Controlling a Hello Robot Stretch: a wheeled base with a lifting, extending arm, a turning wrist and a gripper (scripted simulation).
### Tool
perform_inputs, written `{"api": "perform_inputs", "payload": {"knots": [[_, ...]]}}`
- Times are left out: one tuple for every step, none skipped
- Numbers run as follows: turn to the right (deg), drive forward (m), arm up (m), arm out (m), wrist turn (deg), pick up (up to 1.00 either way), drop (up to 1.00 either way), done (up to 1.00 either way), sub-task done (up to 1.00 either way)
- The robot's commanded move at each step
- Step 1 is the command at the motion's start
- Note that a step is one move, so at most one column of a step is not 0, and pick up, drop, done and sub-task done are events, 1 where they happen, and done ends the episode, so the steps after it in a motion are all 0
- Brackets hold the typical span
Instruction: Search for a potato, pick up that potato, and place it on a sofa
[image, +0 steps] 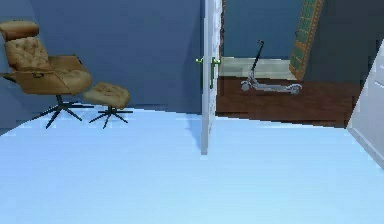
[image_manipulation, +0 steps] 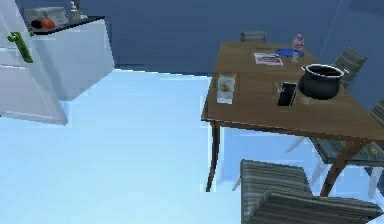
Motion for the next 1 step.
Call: {"api": "perform_inputs", "payload": {"knots": [[3.0, 0.0, 0.0, 0.0, 0.0, 0.0, 0.0, 0.0, 0.0]]}}
